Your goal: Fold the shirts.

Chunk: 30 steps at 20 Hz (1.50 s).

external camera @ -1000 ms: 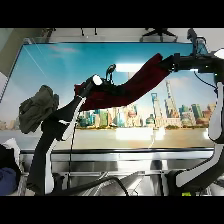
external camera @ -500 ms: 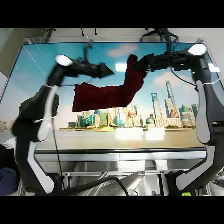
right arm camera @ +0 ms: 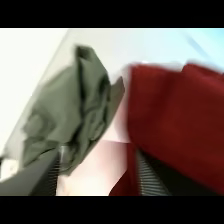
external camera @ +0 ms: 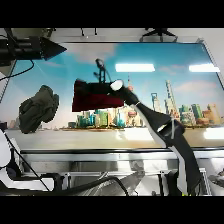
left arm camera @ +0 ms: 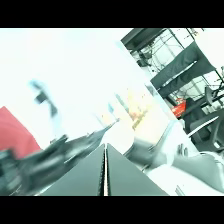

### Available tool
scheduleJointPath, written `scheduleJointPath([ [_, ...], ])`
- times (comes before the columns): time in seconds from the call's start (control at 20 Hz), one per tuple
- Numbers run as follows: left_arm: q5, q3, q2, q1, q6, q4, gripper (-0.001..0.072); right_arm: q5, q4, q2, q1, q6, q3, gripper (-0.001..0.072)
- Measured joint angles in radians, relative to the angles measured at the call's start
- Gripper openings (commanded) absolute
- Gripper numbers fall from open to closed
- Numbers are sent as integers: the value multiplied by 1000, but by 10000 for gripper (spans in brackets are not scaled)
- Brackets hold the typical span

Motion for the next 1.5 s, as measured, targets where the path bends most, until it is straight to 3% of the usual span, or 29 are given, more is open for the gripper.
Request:
scheduleJointPath([
  [0.2,-25,-138,53,18,31,2,17,-62,45,-49,13,-14,0,354],
  [0.5,-62,-240,71,27,46,0,16,328,-40,69,-270,22,0,364],
  [0.55,-69,-246,71,27,49,0,17,403,-78,90,-326,58,1,394],
  [0.6,-74,-250,72,28,49,0,17,465,-124,104,-374,100,1,564],
  [0.65,-78,-253,72,28,49,0,17,525,-188,112,-420,151,0,645],
  [0.9,-86,-259,73,29,49,0,17,663,-422,70,-521,341,-4,645],
  [1.3,-92,-259,73,29,49,0,17,634,-457,-43,-410,384,-1,629],
  [1.35,-93,-259,73,29,49,0,17,615,-463,-48,-394,384,0,483],
  [1.4,-93,-259,73,29,49,0,17,595,-470,-51,-380,383,0,177],
  [1.45,-98,-259,73,29,49,0,17,584,-468,-56,-370,377,-2,86],
  [1.5,-106,-259,73,29,49,0,17,583,-460,-56,-362,364,-2,53],
])
